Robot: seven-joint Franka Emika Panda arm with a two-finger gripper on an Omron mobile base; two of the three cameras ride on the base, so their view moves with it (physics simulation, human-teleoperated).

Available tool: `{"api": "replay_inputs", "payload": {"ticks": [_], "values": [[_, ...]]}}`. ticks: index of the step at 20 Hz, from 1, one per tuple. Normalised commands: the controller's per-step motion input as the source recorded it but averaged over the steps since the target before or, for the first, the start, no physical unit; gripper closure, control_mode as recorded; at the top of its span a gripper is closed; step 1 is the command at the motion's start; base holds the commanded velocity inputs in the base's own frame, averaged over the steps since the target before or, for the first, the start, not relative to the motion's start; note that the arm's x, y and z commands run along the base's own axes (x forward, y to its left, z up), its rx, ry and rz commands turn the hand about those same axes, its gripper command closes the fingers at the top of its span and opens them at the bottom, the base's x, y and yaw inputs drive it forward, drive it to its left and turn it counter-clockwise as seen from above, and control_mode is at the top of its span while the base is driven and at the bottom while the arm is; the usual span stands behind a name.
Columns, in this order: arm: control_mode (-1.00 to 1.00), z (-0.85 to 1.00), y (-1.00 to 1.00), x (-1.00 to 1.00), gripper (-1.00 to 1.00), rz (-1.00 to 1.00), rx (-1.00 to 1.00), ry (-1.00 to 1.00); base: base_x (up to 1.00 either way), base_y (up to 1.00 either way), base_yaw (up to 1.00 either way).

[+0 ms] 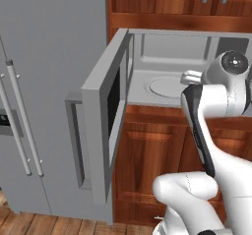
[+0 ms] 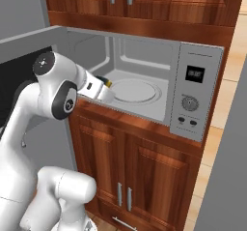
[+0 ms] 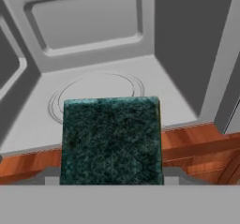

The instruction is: Place the sponge inside the microwave to prepare for sanitizing.

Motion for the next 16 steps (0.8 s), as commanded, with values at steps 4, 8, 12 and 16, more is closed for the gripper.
{"api": "replay_inputs", "payload": {"ticks": [4,8,12,16], "values": [[-1.00,-0.19,-0.06,0.44,1.00,0.00,0.00,0.00,0.00,0.00,0.00],[-1.00,-0.21,-0.09,0.49,1.00,0.00,0.00,0.00,0.00,0.00,0.00],[-1.00,-0.24,-0.09,0.49,1.00,0.00,0.00,0.00,0.00,0.00,0.00],[-1.00,-0.14,-0.16,0.49,1.00,0.00,0.06,0.00,0.00,0.00,0.00]]}}
